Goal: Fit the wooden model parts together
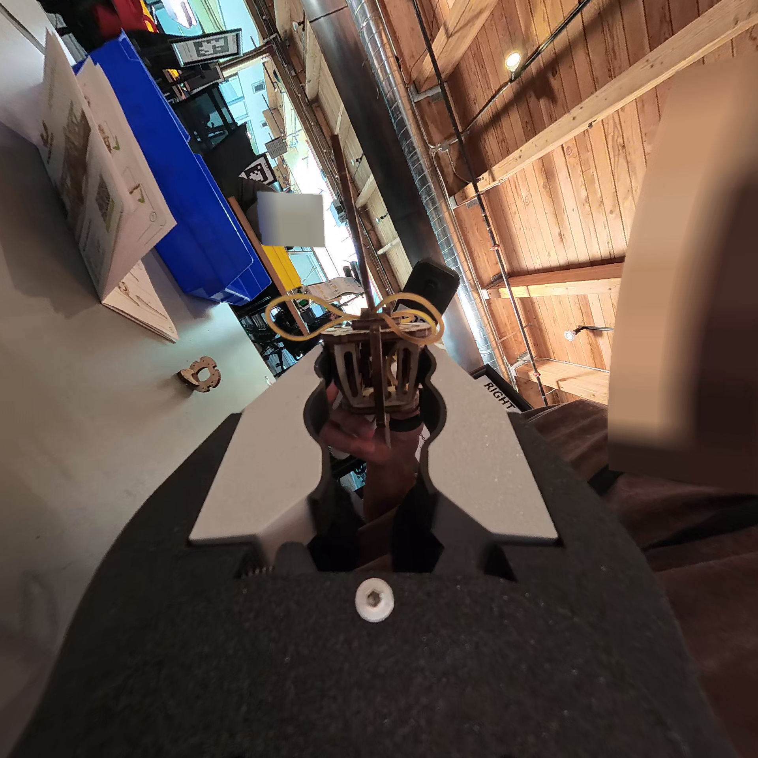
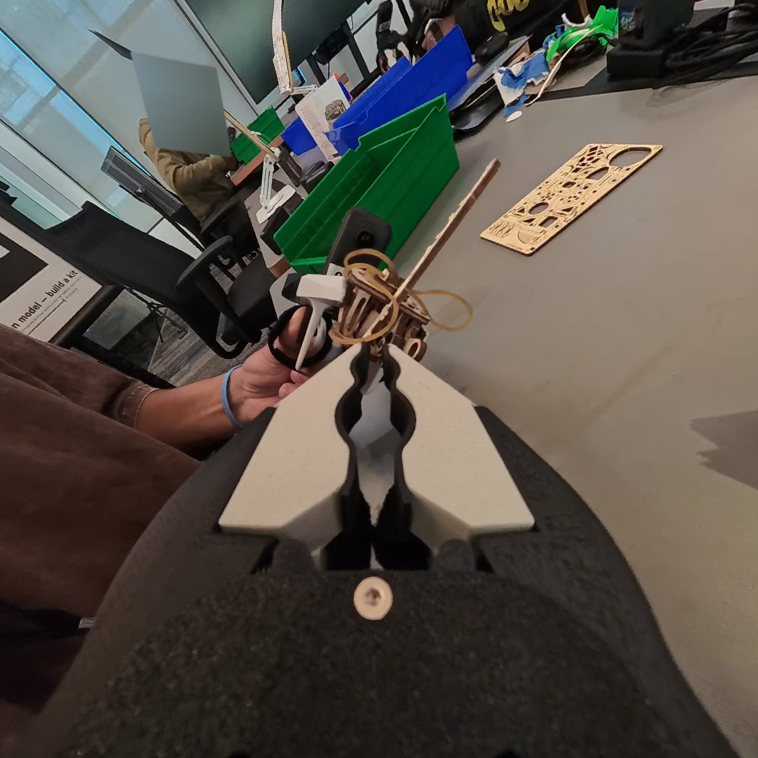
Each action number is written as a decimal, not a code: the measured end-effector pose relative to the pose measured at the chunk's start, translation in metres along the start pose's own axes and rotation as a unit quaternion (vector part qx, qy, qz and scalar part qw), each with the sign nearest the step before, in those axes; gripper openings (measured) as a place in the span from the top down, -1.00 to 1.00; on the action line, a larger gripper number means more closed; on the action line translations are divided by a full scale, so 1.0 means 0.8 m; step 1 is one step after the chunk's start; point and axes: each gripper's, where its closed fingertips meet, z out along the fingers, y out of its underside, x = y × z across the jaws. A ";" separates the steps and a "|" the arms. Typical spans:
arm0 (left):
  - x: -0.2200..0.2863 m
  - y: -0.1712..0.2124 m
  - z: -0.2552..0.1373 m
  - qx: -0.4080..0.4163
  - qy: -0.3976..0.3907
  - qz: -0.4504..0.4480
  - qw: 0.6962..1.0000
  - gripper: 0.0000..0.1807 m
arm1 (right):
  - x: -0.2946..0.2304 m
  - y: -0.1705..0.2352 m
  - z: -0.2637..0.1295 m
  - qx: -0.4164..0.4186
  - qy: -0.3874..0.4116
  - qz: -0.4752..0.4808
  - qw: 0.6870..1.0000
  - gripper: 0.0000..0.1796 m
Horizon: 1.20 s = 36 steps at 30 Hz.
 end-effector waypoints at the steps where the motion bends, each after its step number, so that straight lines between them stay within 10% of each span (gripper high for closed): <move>1: 0.000 0.000 0.000 -0.002 -0.001 0.002 1.000 0.57 | -0.001 0.000 -0.001 0.000 -0.005 0.003 1.000 0.93; 36: 0.005 0.008 0.009 -0.013 -0.016 0.043 0.999 0.56 | -0.001 -0.011 -0.006 0.038 -0.068 0.128 0.989 0.98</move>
